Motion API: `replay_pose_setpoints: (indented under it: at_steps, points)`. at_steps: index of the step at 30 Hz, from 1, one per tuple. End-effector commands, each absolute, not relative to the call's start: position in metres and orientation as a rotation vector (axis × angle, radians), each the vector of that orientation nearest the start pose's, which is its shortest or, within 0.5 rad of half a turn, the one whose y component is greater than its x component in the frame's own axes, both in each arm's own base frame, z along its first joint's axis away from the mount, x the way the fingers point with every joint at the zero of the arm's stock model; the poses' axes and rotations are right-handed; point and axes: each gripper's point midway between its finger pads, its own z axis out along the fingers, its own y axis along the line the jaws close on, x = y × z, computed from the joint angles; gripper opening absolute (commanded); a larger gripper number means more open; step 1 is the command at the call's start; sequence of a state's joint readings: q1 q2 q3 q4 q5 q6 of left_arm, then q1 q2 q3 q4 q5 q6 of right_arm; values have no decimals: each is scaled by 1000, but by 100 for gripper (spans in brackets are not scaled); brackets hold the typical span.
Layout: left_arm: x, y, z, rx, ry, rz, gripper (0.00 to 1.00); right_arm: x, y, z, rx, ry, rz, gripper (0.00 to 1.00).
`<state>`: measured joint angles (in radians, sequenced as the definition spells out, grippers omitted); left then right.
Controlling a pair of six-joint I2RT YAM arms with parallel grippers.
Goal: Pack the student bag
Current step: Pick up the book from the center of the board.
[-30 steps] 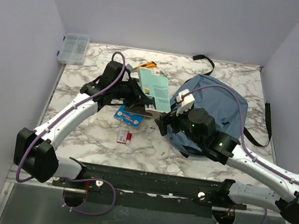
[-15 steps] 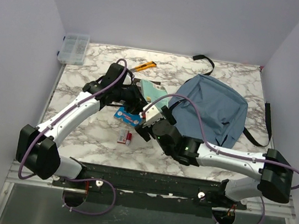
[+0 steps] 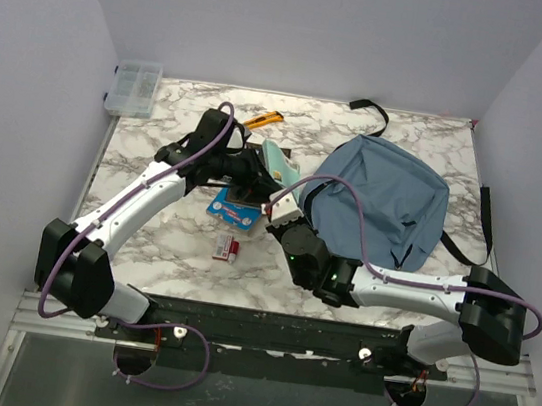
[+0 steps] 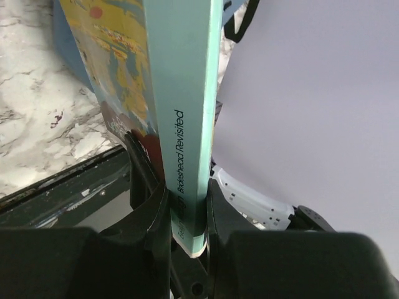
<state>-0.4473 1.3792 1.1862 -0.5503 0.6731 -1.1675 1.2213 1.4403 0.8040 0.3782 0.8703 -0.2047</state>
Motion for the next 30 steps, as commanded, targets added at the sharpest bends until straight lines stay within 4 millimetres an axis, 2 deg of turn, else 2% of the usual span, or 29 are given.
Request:
replay_pose_setpoints:
  at_steps: [1, 3, 4, 7, 9, 11, 13, 14, 16, 19, 22, 25, 30]
  points:
    - [248, -297, 306, -175, 2447, -1737, 0, 265, 295, 203, -457, 1619, -30, 1]
    - [251, -296, 315, -86, 2381, -1712, 0, 262, 289, 202, -441, 1628, 0, 1]
    - [252, -295, 319, -51, 2354, -1700, 3, 262, 287, 200, -436, 1644, 17, 1]
    - [255, -291, 327, 25, 2295, -1652, 36, 267, 282, 191, -405, 1783, 116, 1]
    - [259, -286, 328, 55, 2269, -1586, 50, 264, 281, 187, -412, 1862, 207, 1]
    - [265, -278, 332, 91, 2224, -1476, 66, 253, 285, 186, -447, 1922, 319, 1]
    - [269, -267, 340, 138, 2167, -1353, 91, 243, 286, 191, -461, 1958, 422, 1]
    - [270, -260, 347, 152, 2129, -1292, 98, 238, 285, 196, -461, 1967, 467, 1]
    - [268, -249, 363, 219, 2039, -1198, 98, 229, 283, 208, -461, 1982, 567, 1]
    - [266, -230, 386, 273, 1909, -1065, 99, 204, 285, 228, -515, 1989, 768, 1]
    - [259, -216, 408, 316, 1771, -985, 98, 175, 290, 265, -588, 1937, 1034, 1]
    - [239, -220, 423, 464, 1653, -1015, 96, 148, 296, 304, -650, 1896, 1235, 1]
    - [190, -245, 434, 785, 1541, -1256, 98, 108, 303, 359, -791, 1769, 1486, 1]
